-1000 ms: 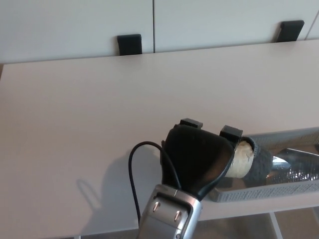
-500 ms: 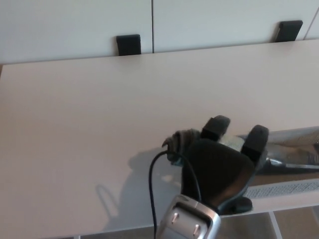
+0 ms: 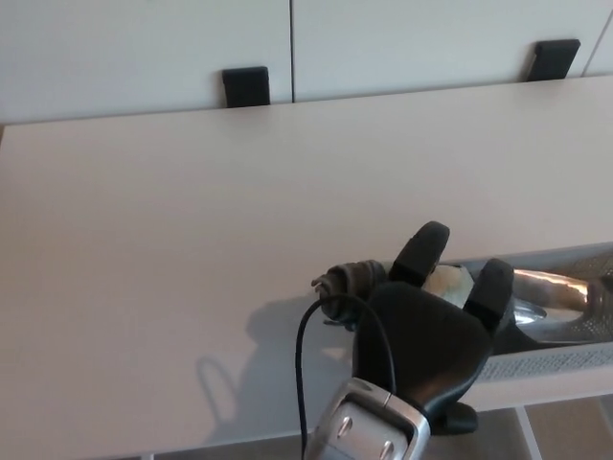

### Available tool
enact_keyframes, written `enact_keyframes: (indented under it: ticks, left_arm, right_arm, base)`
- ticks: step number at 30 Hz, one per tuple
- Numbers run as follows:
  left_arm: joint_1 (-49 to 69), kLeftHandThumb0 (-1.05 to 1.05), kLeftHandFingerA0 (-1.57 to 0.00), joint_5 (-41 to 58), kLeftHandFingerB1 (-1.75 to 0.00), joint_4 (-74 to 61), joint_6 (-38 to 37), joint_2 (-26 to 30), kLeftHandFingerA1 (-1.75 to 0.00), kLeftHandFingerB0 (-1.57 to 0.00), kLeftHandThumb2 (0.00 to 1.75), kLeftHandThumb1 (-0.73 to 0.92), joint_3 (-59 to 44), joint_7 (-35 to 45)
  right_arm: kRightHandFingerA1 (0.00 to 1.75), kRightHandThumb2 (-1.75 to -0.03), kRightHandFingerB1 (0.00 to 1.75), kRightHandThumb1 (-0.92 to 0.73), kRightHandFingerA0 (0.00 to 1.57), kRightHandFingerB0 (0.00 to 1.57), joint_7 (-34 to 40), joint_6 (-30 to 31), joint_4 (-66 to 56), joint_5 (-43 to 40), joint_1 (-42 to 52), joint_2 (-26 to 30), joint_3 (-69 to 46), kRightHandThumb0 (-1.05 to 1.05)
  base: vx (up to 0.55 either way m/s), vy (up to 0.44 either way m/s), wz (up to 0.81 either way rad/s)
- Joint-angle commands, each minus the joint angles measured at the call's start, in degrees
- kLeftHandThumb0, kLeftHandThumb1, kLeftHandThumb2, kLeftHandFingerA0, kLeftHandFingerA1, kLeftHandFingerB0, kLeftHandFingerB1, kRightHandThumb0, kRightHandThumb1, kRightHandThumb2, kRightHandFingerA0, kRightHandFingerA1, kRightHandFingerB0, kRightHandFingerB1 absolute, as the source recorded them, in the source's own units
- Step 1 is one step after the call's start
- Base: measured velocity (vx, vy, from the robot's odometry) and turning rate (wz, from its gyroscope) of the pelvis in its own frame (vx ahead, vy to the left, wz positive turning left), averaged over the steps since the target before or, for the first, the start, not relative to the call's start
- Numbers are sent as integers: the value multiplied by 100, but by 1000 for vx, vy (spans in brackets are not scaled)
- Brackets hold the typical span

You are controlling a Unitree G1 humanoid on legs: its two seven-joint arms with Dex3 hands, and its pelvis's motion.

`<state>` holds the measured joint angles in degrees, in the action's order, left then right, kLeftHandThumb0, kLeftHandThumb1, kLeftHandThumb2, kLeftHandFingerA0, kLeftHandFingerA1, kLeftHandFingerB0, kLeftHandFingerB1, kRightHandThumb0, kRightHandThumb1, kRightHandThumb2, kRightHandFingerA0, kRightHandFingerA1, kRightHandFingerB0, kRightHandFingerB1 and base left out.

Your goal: The robot walks towards a desk on which a shovel is kept on the left hand side and a container is kept on the right hand side. The robot picks up the shovel using its left hand and places it in the container.

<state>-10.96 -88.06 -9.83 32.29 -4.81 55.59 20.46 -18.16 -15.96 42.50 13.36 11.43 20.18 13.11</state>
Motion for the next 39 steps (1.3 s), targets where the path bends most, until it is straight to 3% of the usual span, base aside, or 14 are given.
enact_keyframes:
  ticks: [1, 4, 5, 7, 9, 11, 12, 19, 20, 27, 28, 35, 37, 39]
  left_arm:
    - [97, -103, 0, -151, -8, -724, -410, 211, 0, 0, 104, 62, -99, -87]
    - [135, -97, 0, 204, -13, -1285, -713, 307, -1, 0, 102, 57, -242, -281]
    - [113, -104, 0, 309, -9, -1570, -871, 388, -2, 0, 65, 76, -313, -280]
    - [106, -99, 0, 704, -12, -2318, -1208, 564, 0, 0, 104, 62, -474, -212]
    - [204, -94, 0, 1285, -18, -2846, -1458, 682, -2, 0, 102, 60, -620, -243]
    - [336, -86, -9, 2543, -34, -3723, -1620, 788, -8, -7, 97, 55, -928, 255]
    - [429, -72, 0, 3487, -26, -4191, -1606, 839, -22, -10, 60, 63, -1176, 660]
    - [1517, -6, 0, 7772, -17, -5017, -1391, 768, 0, 0, 75, 67, -3513, 2963]
    - [1714, -40, 0, 9337, -47, -5017, -1036, 1076, -50, 0, 92, 24, -4670, 3583]
    - [2330, -39, 0, 11413, -46, -4780, -692, 2225, -49, 0, 100, 31, -6687, 5208]
    - [2452, -96, -18, 11754, -29, -4632, -801, 2415, -27, -21, 66, 84, -6879, 5372]
    - [3489, -94, -22, 13646, -29, -3903, -1206, 2933, -28, -26, 63, 71, -8010, 6218]
    - [3609, -86, -31, 13885, -45, -3161, -1565, 2871, -43, -41, 93, 49, -8996, 7007]
    - [4344, -96, -80, 14106, -45, -3070, -2822, 2270, -45, -75, 61, 59, -9449, 6184]
  right_arm:
    - [62, -104, 55, -59, 26, 11, -51, 91, -42, 46, -1, 106, 15, -18]
    - [61, -105, 54, -59, 25, 11, -86, 110, 53, 35, -81, 92, 18, -18]
    - [61, -105, 54, -59, 25, 11, -78, 109, 72, 46, -95, 87, 27, -18]
    - [62, -106, 55, -60, 25, 10, -100, 12, 208, 7, -111, 46, 24, -19]
    - [63, -105, 55, -58, 27, 12, -70, -79, 263, 28, -87, 47, 41, -19]
    - [64, -105, 57, -58, 29, 16, -38, -104, 236, 36, -32, 54, 43, -20]
    - [64, -105, 57, -58, 29, 16, -8, -114, 231, 47, -6, 60, 43, -20]
    - [64, -105, 57, -58, 29, 16, -22, -162, 340, 42, 20, 93, 34, -20]
    - [65, -101, 55, -56, 32, 12, 5, -91, 404, 38, 23, 19, 44, -17]
    - [63, -105, 55, -60, 26, 11, 15, -172, 497, 15, 65, 34, 18, -23]
    - [61, -105, 55, -59, 24, 11, 45, -160, 532, 62, 39, 42, 45, -23]
    - [62, -105, 55, -60, 27, 12, 140, -54, 534, 101, 37, -5, 56, -18]
    - [63, -104, 55, -59, 28, 12, 102, -31, 531, 34, 38, -8, 5, -16]
    - [62, -104, 55, -60, 28, 11, 97, -11, 537, 36, 5, 3, 0, -16]
  base:
    - [0, 0, 0]
    - [0, 0, 0]
    - [0, 0, 0]
    - [0, 0, 0]
    - [0, 0, 0]
    - [0, 0, 0]
    - [0, 0, 0]
    - [0, 0, 0]
    - [0, 0, 0]
    - [0, 0, 0]
    - [0, 0, 0]
    - [0, 0, 0]
    - [0, 0, 0]
    - [0, 0, 0]
